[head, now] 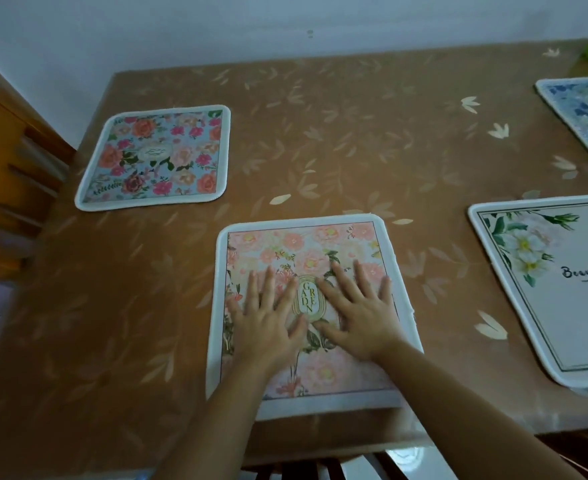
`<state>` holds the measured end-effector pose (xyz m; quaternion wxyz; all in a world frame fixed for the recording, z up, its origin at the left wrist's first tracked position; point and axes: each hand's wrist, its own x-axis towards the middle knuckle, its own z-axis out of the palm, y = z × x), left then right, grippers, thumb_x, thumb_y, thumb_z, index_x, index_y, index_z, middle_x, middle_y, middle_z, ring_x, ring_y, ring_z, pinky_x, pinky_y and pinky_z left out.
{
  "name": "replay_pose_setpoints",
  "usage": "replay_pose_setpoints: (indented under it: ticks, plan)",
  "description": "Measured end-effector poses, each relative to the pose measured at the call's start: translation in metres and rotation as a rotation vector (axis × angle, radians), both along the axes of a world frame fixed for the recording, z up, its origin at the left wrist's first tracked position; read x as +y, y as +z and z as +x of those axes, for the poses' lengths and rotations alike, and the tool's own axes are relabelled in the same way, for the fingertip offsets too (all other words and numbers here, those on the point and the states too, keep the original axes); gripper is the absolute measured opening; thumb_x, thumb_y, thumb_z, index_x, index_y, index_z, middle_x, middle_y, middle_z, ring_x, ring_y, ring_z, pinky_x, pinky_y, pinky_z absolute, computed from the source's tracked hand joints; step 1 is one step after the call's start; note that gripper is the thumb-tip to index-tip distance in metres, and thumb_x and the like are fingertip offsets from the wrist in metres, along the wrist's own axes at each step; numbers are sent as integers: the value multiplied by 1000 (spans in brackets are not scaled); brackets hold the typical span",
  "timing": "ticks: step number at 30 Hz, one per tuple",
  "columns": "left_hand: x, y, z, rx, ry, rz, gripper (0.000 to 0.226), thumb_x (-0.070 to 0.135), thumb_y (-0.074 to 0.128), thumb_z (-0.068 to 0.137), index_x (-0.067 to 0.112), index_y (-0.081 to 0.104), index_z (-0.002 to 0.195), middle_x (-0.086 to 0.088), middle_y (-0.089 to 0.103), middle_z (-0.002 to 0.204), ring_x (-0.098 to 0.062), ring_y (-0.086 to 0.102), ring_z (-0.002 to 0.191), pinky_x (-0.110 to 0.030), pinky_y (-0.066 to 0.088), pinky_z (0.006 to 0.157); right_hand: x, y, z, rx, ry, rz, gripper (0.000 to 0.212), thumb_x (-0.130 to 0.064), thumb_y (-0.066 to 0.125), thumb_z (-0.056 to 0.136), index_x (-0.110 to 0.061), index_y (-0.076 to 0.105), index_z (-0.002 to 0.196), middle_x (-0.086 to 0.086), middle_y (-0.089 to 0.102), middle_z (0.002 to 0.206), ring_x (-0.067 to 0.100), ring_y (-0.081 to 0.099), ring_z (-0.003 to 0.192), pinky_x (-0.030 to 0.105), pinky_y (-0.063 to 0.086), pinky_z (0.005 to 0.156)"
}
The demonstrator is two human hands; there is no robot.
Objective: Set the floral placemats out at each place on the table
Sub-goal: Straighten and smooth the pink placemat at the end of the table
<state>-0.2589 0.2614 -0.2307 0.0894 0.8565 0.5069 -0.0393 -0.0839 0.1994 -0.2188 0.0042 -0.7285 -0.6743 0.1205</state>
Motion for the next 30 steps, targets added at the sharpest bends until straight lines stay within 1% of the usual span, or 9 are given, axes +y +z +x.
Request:
replay_pose_setpoints:
  ticks: [2, 6, 10, 13, 15, 18, 22, 26, 30]
  plan:
    - [16, -1, 7, -9, -6, 7, 62, 69, -11, 75, 46, -29, 129, 3, -26, 148, -24, -29, 134, -60, -10, 105, 20, 0, 7, 10, -1, 14, 72, -76, 10, 74, -46, -9, 136, -11, -17, 150, 25, -24, 136, 63, -7, 107]
    - [46, 0, 18, -29, -20, 37, 64, 66, -3, 79, 43, -11, 138, 1, -15, 153, -23, -22, 137, -60, -2, 107, 54, -2, 18, 18, 7, 41, 73, -78, 9, 73, -47, -5, 137, -14, -13, 151, 21, -24, 135, 61, -7, 107]
    - [72, -1, 30, -31, -22, 52, 62, 63, 4, 82, 42, -7, 139, 2, -13, 154, -23, -18, 138, -62, 0, 106, 77, -3, 26, 22, 10, 58, 72, -75, 16, 75, -46, -3, 138, -13, -11, 153, 20, -22, 137, 59, -11, 107]
    - [88, -2, 37, -36, -1, 73, 62, 61, 11, 84, 40, -4, 140, 3, -10, 154, -23, -15, 139, -61, 4, 107, 87, -4, 32, 30, 32, 83, 70, -72, 19, 77, -45, -3, 138, -12, -9, 153, 23, -17, 139, 61, -7, 107]
    - [93, -4, 41, -64, 31, 85, 62, 61, 10, 83, 40, -3, 140, 2, -7, 155, -23, -13, 140, -60, 3, 107, 90, -6, 33, 25, 33, 99, 69, -71, 19, 78, -44, -1, 138, -12, -6, 154, 22, -15, 140, 62, -4, 107]
    - [92, -5, 44, -60, 98, 87, 67, 64, 5, 79, 38, -2, 140, -1, -5, 155, -24, -11, 140, -61, 3, 106, 89, -9, 30, 1, -65, 124, 71, -70, 18, 80, -38, -1, 140, -6, -3, 155, 23, -12, 140, 62, 0, 108]
    - [83, -3, 39, -46, 192, 73, 72, 68, 2, 76, 36, -4, 141, -2, -9, 155, -27, -12, 139, -62, 1, 106, 76, -10, 24, -52, -237, 107, 79, -74, 6, 75, -32, -6, 141, 1, -7, 155, 29, -10, 140, 61, 1, 108]
    - [58, -2, 23, -51, 140, 63, 71, 68, 3, 78, 36, -7, 140, -2, -13, 154, -24, -18, 138, -58, -4, 108, 49, -8, 15, -44, -252, 81, 79, -75, 2, 74, -32, -9, 140, 3, -9, 154, 28, -14, 140, 60, -1, 109]
    - [22, 1, 5, -66, 121, 46, 66, 66, 5, 82, 38, -14, 138, 0, -20, 150, -22, -25, 136, -55, -8, 108, 20, -4, 6, 8, -238, 92, 75, -72, 7, 78, -34, -9, 140, 2, -10, 154, 27, -16, 139, 58, -3, 110]
